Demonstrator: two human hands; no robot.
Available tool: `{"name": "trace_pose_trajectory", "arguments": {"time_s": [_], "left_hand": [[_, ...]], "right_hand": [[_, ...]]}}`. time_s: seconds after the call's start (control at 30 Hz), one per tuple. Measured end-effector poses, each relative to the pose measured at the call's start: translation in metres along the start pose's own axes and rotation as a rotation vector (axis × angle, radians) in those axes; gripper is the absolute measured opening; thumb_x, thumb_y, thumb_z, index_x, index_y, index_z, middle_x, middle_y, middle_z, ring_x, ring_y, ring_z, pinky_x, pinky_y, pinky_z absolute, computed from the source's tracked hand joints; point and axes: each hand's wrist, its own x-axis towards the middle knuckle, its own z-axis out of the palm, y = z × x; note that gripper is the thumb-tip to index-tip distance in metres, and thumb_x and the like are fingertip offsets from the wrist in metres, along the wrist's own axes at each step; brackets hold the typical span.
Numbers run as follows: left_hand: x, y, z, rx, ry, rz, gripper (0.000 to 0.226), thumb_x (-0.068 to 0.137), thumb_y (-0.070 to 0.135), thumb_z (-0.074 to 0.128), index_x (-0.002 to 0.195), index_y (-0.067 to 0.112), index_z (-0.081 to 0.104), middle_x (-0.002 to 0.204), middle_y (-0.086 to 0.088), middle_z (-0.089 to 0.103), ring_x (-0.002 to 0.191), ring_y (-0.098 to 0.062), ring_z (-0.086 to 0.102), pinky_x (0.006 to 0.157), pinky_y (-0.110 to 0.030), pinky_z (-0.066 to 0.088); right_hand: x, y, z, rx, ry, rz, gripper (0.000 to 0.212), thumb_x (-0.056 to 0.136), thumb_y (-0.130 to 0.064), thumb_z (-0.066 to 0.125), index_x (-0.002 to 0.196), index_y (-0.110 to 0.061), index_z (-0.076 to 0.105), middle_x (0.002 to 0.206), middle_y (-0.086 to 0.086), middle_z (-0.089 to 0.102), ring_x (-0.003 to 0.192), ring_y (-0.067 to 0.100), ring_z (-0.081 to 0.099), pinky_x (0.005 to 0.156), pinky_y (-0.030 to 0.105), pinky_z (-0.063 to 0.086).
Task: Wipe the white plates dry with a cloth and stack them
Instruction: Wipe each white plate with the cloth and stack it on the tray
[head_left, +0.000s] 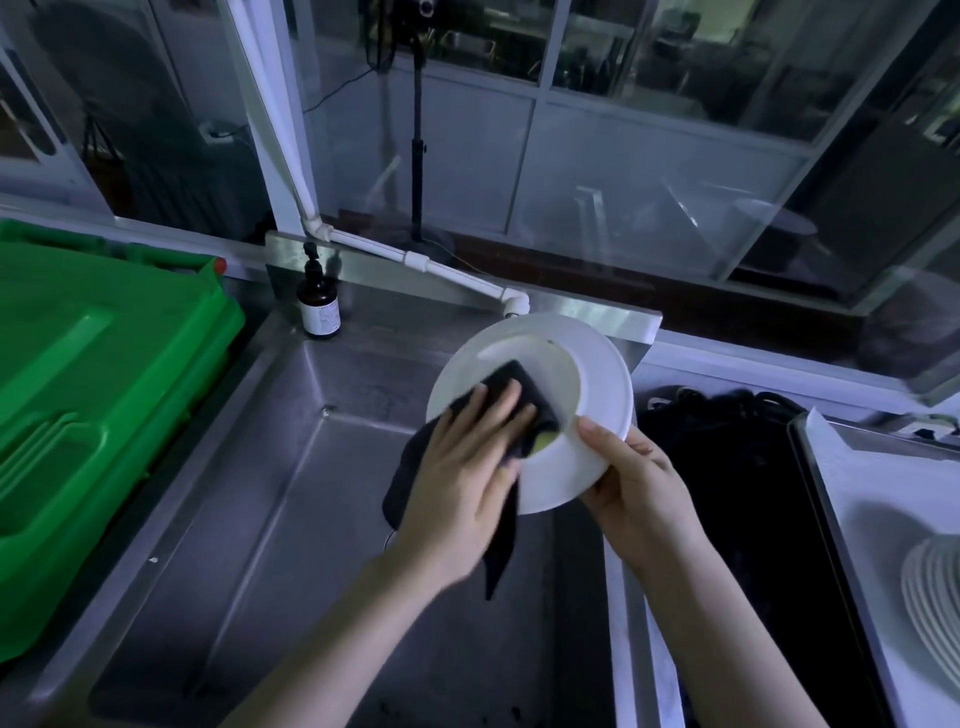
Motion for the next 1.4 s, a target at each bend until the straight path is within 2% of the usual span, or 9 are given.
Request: {"name": "trace_pose_trajectory", "arguments": {"time_s": [0.23,0.37,0.53,0.73,0.9,1.07,1.17,1.3,1.4], "left_hand": [[0.034,0.006,-0.001,-0.054,-0.124,0.024,0.048,0.104,0.021,0.039,0.152,0.018,0.034,0.162,0.007,0.015,0.152,-0.02,0.01,0.122,-0.03,0.007],[0.059,-0.009,0.001,-0.035,-0.115,0.069,0.048,0.103,0.019,0.04,0.151,0.018,0.038,0.162,0.005,0.019,0.152,-0.019,0.011,0.122,-0.037,0.014],[0.062,-0.041,-0.002,-0.112,0.009,-0.087,0.047,0.1,0.022,0.04,0.147,0.023,0.041,0.159,0.006,0.03,0.146,-0.011,0.028,0.118,-0.025,0.024],[0.008,-0.04,0.006,-0.452,0.279,-0.361,0.051,0.101,0.018,0.037,0.147,0.04,0.032,0.159,0.01,0.032,0.146,-0.004,0.027,0.121,-0.031,0.022],[-0.016,0.0,0.031,-0.207,0.267,-0.165,0.047,0.103,0.02,0.034,0.15,0.015,0.036,0.164,-0.003,0.02,0.152,-0.023,0.012,0.122,-0.038,0.016],[-0.013,0.012,0.031,0.106,0.121,0.066,0.044,0.105,0.024,0.036,0.147,0.014,0.045,0.159,-0.002,0.031,0.15,-0.027,0.022,0.116,-0.051,0.027],[-0.009,0.005,0.026,0.139,0.054,0.162,0.044,0.105,0.024,0.038,0.147,0.015,0.045,0.16,-0.001,0.031,0.149,-0.025,0.025,0.116,-0.048,0.029],[-0.007,-0.011,0.026,-0.029,0.096,0.016,0.045,0.104,0.022,0.037,0.149,0.017,0.039,0.162,0.001,0.026,0.149,-0.021,0.024,0.117,-0.044,0.029],[-0.011,-0.021,0.026,-0.194,0.098,-0.166,0.05,0.101,0.01,0.043,0.15,0.021,0.035,0.163,0.007,0.02,0.149,-0.013,0.023,0.118,-0.036,0.029]], "right_hand": [[-0.002,0.004,-0.004,-0.125,-0.052,0.049,0.022,0.078,-0.014,0.07,0.096,-0.007,0.079,0.102,0.019,0.075,0.087,0.025,0.074,0.072,0.033,0.061],[-0.006,0.005,-0.007,-0.187,-0.085,0.045,0.026,0.077,-0.015,0.072,0.099,-0.001,0.077,0.103,0.023,0.074,0.089,0.029,0.073,0.076,0.035,0.061],[-0.008,0.0,-0.01,-0.209,-0.052,0.024,0.027,0.07,-0.017,0.075,0.092,-0.003,0.078,0.098,0.02,0.075,0.084,0.026,0.072,0.073,0.033,0.059],[-0.001,-0.011,-0.008,-0.015,-0.017,-0.029,0.023,0.079,-0.015,0.069,0.099,-0.01,0.079,0.111,0.016,0.074,0.097,0.025,0.073,0.074,0.03,0.06],[0.008,0.005,0.01,0.179,0.08,-0.03,0.018,0.083,-0.014,0.066,0.088,-0.016,0.083,0.108,0.012,0.076,0.095,0.021,0.074,0.072,0.028,0.061],[0.011,0.019,0.01,0.203,0.152,0.011,0.033,0.092,-0.013,0.059,0.123,0.0,0.065,0.119,0.021,0.066,0.094,0.026,0.068,0.085,0.032,0.056],[0.01,0.016,0.005,0.219,0.139,0.02,0.036,0.088,-0.012,0.061,0.122,0.001,0.065,0.125,0.023,0.065,0.104,0.028,0.067,0.095,0.035,0.053],[0.009,0.008,-0.003,0.179,0.133,-0.006,0.03,0.086,-0.013,0.063,0.113,-0.003,0.068,0.12,0.021,0.07,0.11,0.029,0.069,0.094,0.037,0.055],[0.005,0.004,-0.012,0.146,0.153,-0.037,0.033,0.08,-0.015,0.068,0.111,-0.004,0.069,0.114,0.016,0.073,0.103,0.026,0.072,0.082,0.032,0.061]]}}
